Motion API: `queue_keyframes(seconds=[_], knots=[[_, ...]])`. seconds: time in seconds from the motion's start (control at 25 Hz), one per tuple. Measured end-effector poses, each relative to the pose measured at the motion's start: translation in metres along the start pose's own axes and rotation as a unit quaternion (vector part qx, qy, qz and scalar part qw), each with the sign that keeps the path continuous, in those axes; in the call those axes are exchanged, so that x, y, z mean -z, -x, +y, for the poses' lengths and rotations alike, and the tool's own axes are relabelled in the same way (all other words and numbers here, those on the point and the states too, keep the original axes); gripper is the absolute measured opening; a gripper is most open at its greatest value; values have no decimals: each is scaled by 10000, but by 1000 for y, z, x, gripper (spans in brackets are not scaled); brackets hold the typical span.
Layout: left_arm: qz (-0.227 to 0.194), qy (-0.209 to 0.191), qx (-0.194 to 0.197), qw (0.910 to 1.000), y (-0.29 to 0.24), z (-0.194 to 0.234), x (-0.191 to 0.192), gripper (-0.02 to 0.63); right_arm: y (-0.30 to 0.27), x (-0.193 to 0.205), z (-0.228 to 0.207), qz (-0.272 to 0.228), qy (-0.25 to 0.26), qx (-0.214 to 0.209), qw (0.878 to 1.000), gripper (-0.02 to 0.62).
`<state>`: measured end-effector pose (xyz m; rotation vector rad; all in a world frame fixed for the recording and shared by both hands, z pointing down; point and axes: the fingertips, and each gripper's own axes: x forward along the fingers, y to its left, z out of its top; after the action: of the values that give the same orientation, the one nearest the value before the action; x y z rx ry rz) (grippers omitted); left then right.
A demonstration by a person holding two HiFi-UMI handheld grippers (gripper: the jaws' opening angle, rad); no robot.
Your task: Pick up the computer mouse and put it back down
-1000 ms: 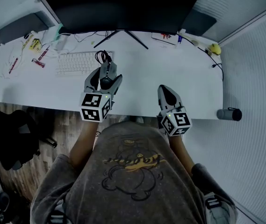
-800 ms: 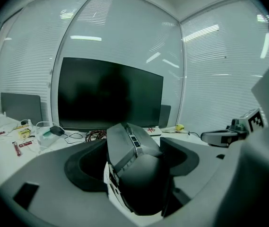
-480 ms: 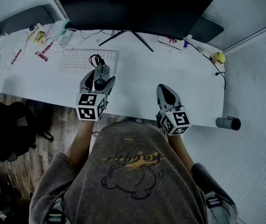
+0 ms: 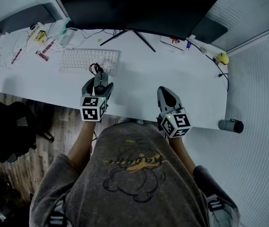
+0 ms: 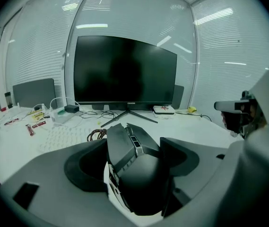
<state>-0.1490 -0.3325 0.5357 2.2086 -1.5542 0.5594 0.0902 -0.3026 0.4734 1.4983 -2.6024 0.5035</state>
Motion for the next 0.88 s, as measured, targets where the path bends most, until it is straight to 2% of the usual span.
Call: queue_keyframes(seconds=[0.48,0.88], knots=[[428,-194,135,9988,-23,-14,35,359,1,4,-6,67,-51,86,9999,6],[738,-84,326,9967,-45,-27,61,359,6,8,-12,110,-63,178,9998,6]])
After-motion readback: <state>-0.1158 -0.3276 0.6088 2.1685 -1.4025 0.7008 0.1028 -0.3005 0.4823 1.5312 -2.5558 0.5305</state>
